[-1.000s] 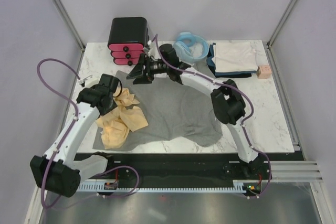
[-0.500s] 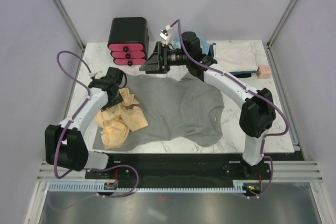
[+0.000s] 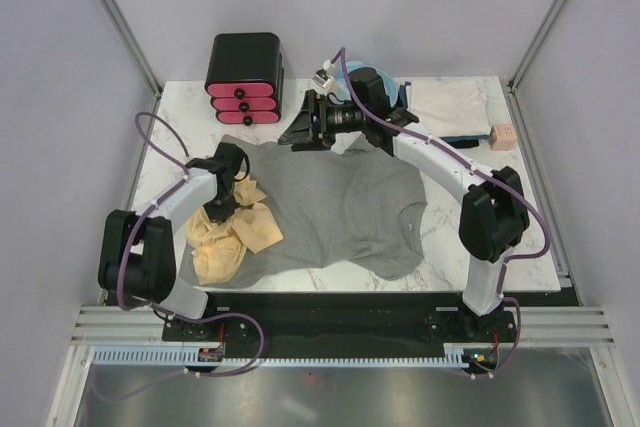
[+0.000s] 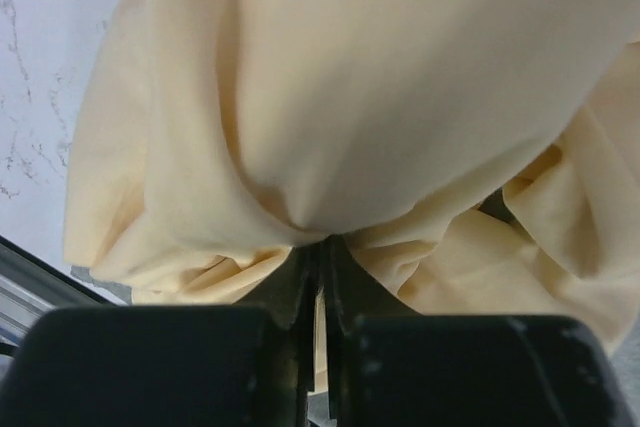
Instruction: Fold and stack the t-shirts
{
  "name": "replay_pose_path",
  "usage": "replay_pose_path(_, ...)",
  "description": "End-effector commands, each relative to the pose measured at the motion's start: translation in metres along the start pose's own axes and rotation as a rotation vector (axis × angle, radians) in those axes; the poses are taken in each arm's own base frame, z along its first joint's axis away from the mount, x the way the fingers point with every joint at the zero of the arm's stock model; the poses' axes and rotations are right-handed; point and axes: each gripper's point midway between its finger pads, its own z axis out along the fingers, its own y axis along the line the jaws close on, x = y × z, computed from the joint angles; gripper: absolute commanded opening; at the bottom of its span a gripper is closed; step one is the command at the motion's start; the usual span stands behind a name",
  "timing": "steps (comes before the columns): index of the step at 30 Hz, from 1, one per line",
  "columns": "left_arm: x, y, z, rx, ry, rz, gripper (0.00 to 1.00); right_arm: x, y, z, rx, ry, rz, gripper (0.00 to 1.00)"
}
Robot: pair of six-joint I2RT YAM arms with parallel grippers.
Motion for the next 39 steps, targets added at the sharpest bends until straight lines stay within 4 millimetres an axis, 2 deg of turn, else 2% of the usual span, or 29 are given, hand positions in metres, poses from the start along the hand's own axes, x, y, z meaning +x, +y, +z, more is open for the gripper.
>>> replay_pose_path(1,0.007,-0.007,0.012,0.01,0.028,-0.003,0.02,-0.008,0.03,-0.023,-0.033,-0.038,-0.089,0.79)
replay_pose_path(4,-0.014,-0.003,-0.003,0.016,-0.065,-0.049,0.02,-0.007,0.023,-0.029,-0.014,-0.044,-0.077,0.78)
replay_pose_path(7,-0.047,0.009,-0.035,0.029,-0.197,-0.146,0.02,-0.006,0.017,-0.038,0.008,-0.056,-0.067,0.77)
replay_pose_path(8,-0.065,0.008,-0.053,0.055,-0.249,-0.182,0.02,-0.006,0.017,-0.041,0.011,-0.062,-0.069,0.77)
replay_pose_path(10,-0.091,0.02,-0.084,0.065,-0.347,-0.223,0.02,-0.005,0.012,-0.048,0.027,-0.066,-0.054,0.77)
replay_pose_path(11,-0.117,0.022,-0.111,0.095,-0.418,-0.262,0.02,-0.004,0.01,-0.05,0.034,-0.068,-0.052,0.76)
replay_pose_path(13,-0.142,0.037,-0.138,0.06,-0.498,-0.274,0.02,0.002,0.006,-0.055,0.047,-0.061,-0.04,0.76)
replay_pose_path(14,-0.166,0.042,-0.167,0.084,-0.567,-0.319,0.02,0.003,0.004,-0.056,0.054,-0.06,-0.038,0.75)
replay_pose_path(16,-0.189,0.052,-0.183,0.049,-0.62,-0.32,0.02,0.011,-0.004,-0.06,0.071,-0.054,-0.018,0.75)
replay_pose_path(17,-0.207,0.058,-0.205,0.066,-0.668,-0.355,0.02,0.013,-0.005,-0.061,0.074,-0.05,-0.01,0.74)
replay_pose_path(18,-0.22,0.069,-0.206,0.036,-0.679,-0.363,0.02,0.018,-0.007,-0.063,0.08,-0.046,0.001,0.74)
replay_pose_path(19,-0.237,0.071,-0.213,0.034,-0.699,-0.381,0.02,0.02,-0.009,-0.064,0.086,-0.044,0.006,0.73)
replay_pose_path(20,-0.249,0.085,-0.208,-0.007,-0.7,-0.394,0.02,0.024,-0.011,-0.066,0.092,-0.038,0.018,0.73)
replay_pose_path(21,-0.259,0.087,-0.208,-0.002,-0.704,-0.398,0.02,0.024,-0.008,-0.069,0.092,-0.04,0.012,0.73)
replay_pose_path(22,-0.279,0.088,-0.203,-0.002,-0.708,-0.412,0.02,0.024,-0.008,-0.073,0.096,-0.045,0.011,0.73)
replay_pose_path(23,-0.292,0.101,-0.197,-0.019,-0.704,-0.435,0.02,0.026,-0.009,-0.075,0.109,-0.043,0.022,0.73)
replay_pose_path(24,-0.303,0.097,-0.196,0.014,-0.7,-0.432,0.02,0.024,-0.009,-0.081,0.115,-0.053,0.016,0.73)
replay_pose_path(25,-0.322,0.101,-0.21,0.032,-0.744,-0.456,0.02,0.025,-0.008,-0.082,0.117,-0.052,0.018,0.73)
replay_pose_path(26,-0.338,0.097,-0.193,0.009,-0.727,-0.437,0.02,0.026,-0.011,-0.085,0.128,-0.051,0.028,0.73)
replay_pose_path(27,-0.349,0.088,-0.191,0.042,-0.727,-0.416,0.02,0.025,-0.009,-0.087,0.131,-0.056,0.027,0.73)
replay_pose_path(28,-0.362,0.092,-0.209,0.053,-0.769,-0.462,0.02,0.023,-0.011,-0.091,0.136,-0.062,0.03,0.73)
replay_pose_path(29,-0.364,0.083,-0.194,0.061,-0.734,-0.467,0.02,0.025,-0.012,-0.092,0.141,-0.059,0.035,0.73)
replay_pose_path(30,-0.365,0.075,-0.192,0.086,-0.724,-0.446,0.02,0.023,-0.012,-0.095,0.146,-0.066,0.036,0.73)
replay_pose_path(31,-0.372,0.073,-0.202,0.103,-0.751,-0.435,0.02,0.022,-0.013,-0.097,0.149,-0.069,0.042,0.73)
replay_pose_path(33,-0.371,0.057,-0.201,0.094,-0.742,-0.373,0.02,0.023,-0.013,-0.1,0.151,-0.07,0.041,0.73)
replay_pose_path(35,-0.353,0.049,-0.2,0.09,-0.707,-0.405,0.02,0.027,-0.018,-0.099,0.159,-0.061,0.058,0.73)
replay_pose_path(36,-0.347,0.051,-0.211,0.117,-0.726,-0.426,0.02,0.03,-0.022,-0.098,0.161,-0.054,0.069,0.73)
replay_pose_path(37,-0.334,0.044,-0.187,0.105,-0.673,-0.4,0.02,0.031,-0.024,-0.097,0.161,-0.048,0.076,0.73)
replay_pose_path(39,-0.325,0.039,-0.178,0.121,-0.648,-0.397,0.02,0.034,-0.03,-0.095,0.167,-0.036,0.088,0.72)
